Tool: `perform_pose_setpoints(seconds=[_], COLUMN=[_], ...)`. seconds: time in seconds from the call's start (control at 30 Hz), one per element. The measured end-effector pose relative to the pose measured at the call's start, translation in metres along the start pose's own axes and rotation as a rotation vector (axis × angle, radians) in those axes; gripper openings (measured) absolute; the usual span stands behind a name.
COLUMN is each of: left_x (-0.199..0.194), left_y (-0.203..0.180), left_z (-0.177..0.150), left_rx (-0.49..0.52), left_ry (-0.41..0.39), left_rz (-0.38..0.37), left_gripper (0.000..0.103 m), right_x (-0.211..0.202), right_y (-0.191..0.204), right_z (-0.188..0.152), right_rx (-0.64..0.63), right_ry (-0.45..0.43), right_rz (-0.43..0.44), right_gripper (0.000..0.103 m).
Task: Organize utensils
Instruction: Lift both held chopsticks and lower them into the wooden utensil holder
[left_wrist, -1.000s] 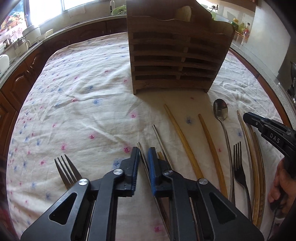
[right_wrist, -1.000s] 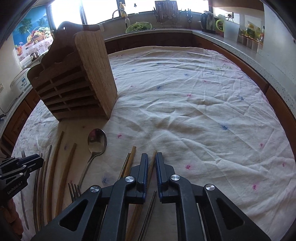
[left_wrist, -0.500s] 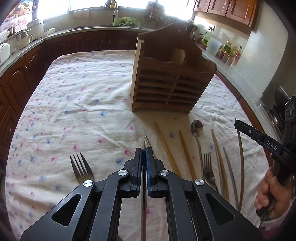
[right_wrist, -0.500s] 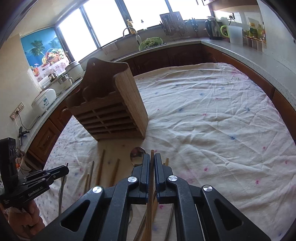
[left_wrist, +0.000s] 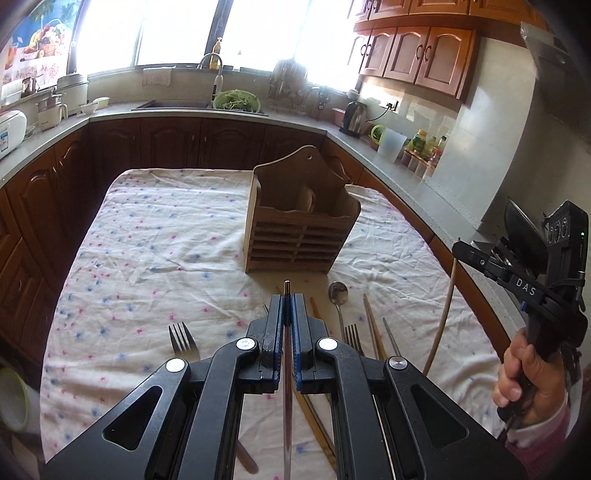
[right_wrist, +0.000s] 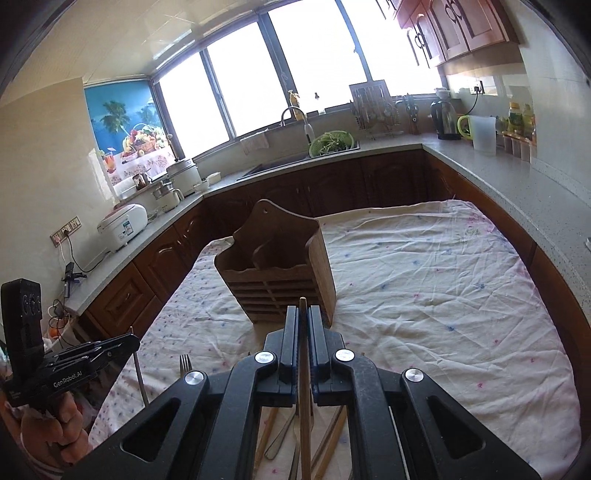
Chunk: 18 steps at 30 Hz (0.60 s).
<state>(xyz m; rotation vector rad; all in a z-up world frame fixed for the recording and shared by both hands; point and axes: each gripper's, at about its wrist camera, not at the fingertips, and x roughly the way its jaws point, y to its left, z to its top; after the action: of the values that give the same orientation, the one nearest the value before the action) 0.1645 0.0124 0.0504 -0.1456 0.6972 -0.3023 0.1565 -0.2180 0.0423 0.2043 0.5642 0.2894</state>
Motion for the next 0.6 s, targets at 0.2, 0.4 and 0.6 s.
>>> perform_pose_setpoints(seconds=[0.2,0.4,0.6], left_x=[-0.022,-0.033,-0.039], left_y=[-0.002,-0.004,-0.004], left_z=[0.000,0.003,0.008], left_rx=[0.003,0.007,0.008], left_ry=[-0.046,-0.081,-0.105], left_rz=[-0.005,-0.006,-0.006], left_gripper=[0.003,0.003,0.003], right_x=[-0.023,-0.031,-0.037], right_y=[0.007,0.009,0.011], right_z=[0.006,0.013,0.018], right_rx=[-0.012,-0.026,-0.031], right_ry=[-0.043,-0.071,-0.095], right_rz=[0.013,0.022,0.028], right_gripper=[0.005,0.005,0.005])
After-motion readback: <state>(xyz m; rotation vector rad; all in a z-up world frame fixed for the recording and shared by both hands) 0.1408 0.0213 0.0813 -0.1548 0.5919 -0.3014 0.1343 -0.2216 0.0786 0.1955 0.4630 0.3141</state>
